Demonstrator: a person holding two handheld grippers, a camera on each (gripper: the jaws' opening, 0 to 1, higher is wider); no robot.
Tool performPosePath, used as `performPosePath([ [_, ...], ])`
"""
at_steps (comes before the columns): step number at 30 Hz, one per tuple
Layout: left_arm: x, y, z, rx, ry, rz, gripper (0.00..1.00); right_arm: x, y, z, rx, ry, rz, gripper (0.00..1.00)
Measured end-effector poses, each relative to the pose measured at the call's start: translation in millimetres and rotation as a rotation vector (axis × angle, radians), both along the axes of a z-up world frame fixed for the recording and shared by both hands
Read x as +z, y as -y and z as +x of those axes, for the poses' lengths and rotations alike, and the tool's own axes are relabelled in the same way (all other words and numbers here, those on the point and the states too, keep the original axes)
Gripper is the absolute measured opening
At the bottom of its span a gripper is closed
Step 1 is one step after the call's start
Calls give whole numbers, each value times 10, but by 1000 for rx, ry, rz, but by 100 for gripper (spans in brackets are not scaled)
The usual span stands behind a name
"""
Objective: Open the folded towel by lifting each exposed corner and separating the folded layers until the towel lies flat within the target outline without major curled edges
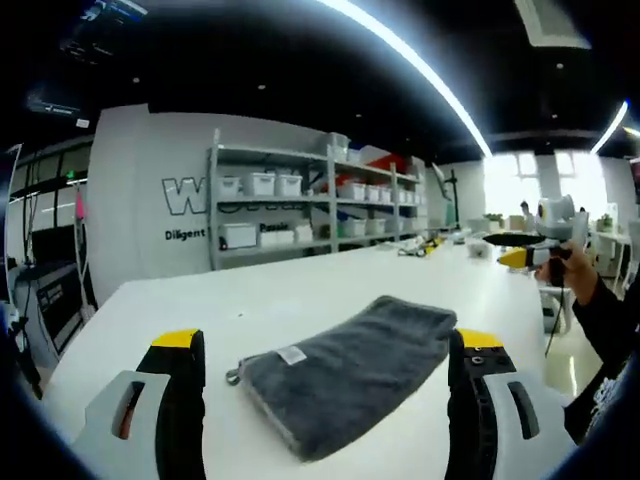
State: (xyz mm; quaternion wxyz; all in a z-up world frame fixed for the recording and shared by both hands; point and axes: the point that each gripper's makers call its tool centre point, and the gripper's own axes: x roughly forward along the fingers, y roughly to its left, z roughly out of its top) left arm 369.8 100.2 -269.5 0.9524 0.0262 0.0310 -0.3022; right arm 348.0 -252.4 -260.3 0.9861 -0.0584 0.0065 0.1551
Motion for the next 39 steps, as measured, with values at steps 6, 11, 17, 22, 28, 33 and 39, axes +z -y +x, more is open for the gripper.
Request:
performPosePath([
  [6, -116, -148, 8, 20, -27, 6, 99, -183, 65, -118, -23, -20, 31, 100],
  [11, -125, -230, 23, 33, -15, 35, 97, -253, 144, -184, -81, -56, 15, 100],
  [17, 0, -311, -15, 52, 0, 16, 97, -173, 44, -265, -65, -51, -7, 100],
  [22, -15, -279, -46, 42, -9, -3, 98, -221, 70, -267, -78, -52, -12, 100],
  [28, -86, -274, -41, 43, -27, 4, 96, -265, 104, -286, -87, -66, -8, 100],
  [33, -136, -321, -12, 55, -54, 11, 92, -268, 127, -261, -94, -71, -29, 100],
  [39, -148, -374, 18, 71, -66, -4, 92, -314, 141, -249, -94, -86, -37, 100],
])
